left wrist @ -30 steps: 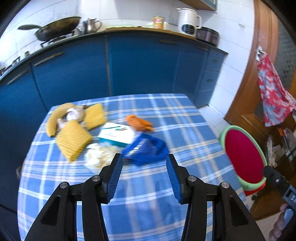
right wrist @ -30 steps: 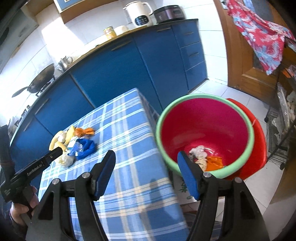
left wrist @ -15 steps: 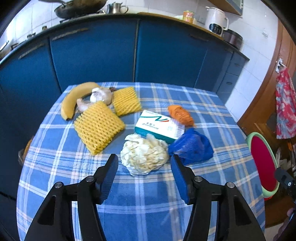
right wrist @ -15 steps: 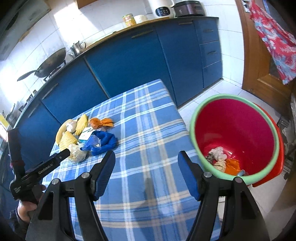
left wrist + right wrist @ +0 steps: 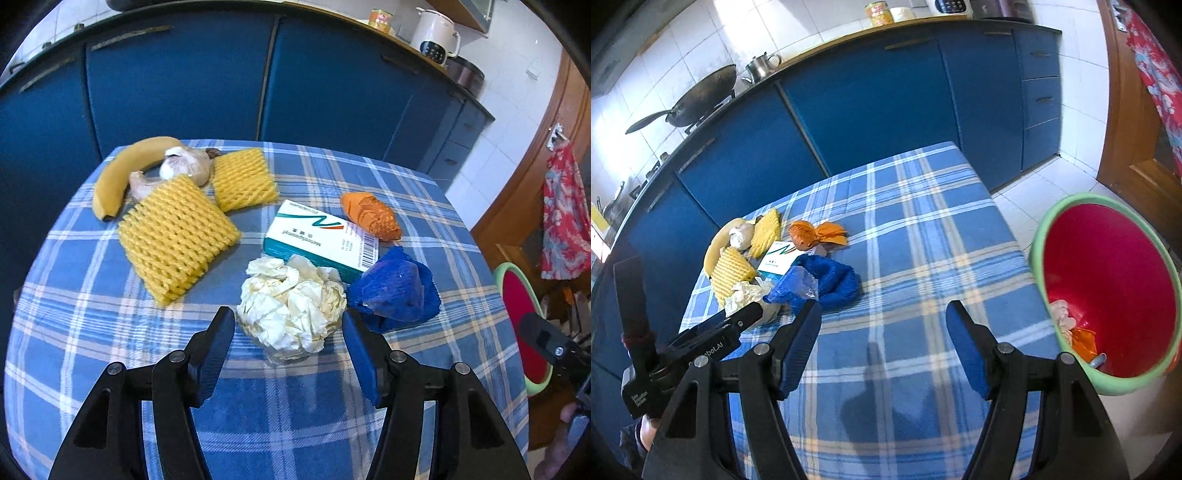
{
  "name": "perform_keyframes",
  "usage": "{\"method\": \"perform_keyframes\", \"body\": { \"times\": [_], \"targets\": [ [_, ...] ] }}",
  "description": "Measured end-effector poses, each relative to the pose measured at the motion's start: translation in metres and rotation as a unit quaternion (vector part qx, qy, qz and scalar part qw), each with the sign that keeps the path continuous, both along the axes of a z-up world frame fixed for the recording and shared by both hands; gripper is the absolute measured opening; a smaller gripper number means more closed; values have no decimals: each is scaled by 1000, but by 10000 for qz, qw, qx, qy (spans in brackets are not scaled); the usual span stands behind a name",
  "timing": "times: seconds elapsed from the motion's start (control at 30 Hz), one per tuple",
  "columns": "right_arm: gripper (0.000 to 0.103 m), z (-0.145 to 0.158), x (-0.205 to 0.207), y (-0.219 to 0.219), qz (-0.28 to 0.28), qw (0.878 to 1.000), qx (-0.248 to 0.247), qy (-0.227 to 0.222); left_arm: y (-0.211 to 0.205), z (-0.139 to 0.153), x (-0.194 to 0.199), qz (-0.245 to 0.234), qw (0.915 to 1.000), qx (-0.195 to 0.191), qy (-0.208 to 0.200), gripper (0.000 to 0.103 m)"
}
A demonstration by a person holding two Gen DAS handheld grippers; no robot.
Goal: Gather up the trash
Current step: 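Close the left tool on the crumpled paper while the right tool grasps the blue mesh bag, then lift the crumpled paper with the left tool while the right tool lifts the blue bag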
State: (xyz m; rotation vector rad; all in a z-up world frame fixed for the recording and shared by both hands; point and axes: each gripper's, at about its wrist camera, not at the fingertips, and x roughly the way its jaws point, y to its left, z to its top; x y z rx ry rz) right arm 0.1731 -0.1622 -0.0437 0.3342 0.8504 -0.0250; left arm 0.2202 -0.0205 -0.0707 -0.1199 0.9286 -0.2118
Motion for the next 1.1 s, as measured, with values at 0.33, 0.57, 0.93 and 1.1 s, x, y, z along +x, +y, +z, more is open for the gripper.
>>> {"method": "perform_keyframes", "body": {
  "times": [0.33,0.57,0.93,1.1],
  "targets": [
    [71,-10,21,21,206,9997,-4,158,10,1,-2,6,9995,-314,-58,45],
    [71,-24,37,37,361,9989,-44,308,30,20,-15,193,9983,-438,-329,44],
    [60,-46,71,40,347,9982,204,434,61,29,-25,531,9967,-425,-438,44],
    [32,-51,71,48,577,9970,288,431,62,27,-27,557,9967,-431,-412,44]
  ]
}}
